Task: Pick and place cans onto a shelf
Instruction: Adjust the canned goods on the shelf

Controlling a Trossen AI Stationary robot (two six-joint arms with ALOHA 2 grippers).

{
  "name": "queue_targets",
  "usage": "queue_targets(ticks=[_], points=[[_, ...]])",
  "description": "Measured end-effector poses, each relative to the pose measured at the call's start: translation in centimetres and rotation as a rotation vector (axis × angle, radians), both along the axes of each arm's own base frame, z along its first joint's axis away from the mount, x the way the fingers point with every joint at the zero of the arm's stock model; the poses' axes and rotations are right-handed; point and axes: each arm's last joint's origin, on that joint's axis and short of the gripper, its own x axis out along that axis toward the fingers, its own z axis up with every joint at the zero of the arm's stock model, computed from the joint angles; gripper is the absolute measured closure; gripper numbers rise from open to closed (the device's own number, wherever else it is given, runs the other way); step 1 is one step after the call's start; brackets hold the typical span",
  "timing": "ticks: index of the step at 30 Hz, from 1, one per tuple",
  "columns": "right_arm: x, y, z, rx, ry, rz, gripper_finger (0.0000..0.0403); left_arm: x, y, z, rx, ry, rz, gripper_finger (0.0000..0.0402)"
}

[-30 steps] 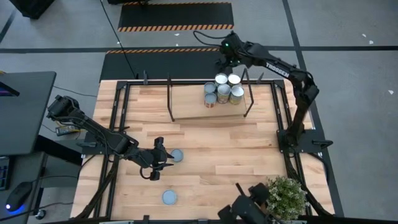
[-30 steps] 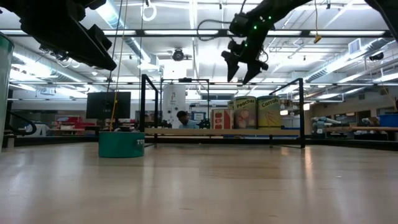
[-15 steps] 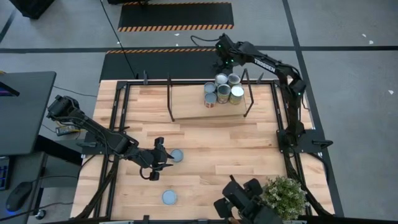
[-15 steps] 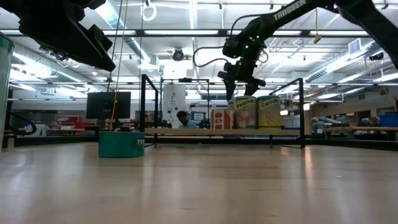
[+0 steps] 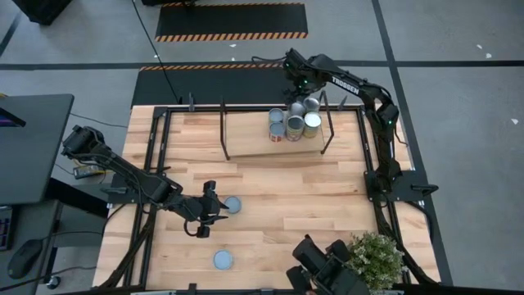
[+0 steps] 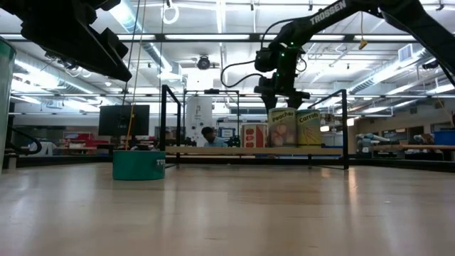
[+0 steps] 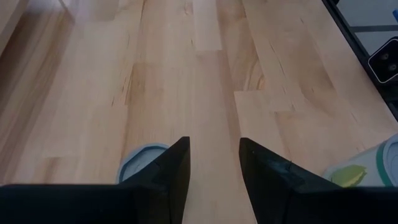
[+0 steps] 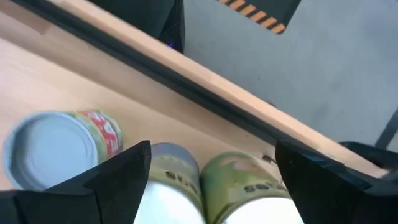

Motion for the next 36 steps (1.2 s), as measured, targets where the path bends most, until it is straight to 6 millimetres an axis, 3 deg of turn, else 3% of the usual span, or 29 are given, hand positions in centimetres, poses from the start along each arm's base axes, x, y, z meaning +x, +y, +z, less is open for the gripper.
queue_targets(ticks=[10, 24, 36], points=[[0.4, 0.0, 0.3, -0.032, -0.009, 0.018, 0.0053, 0.0, 0.0, 0.0, -0.001, 0.0, 0.001, 0.0257], [-1.1, -0.1, 0.4, 0.022, 0.045, 0.007, 0.0053, 0.0, 0.0, 0.0, -0.001, 0.0, 0.0, 0.0257], [-1.4, -0.7, 2.9, -0.265, 0.29, 0.109, 0.0053, 0.0, 0.0, 0.0, -0.001, 0.0, 0.001, 0.0257]])
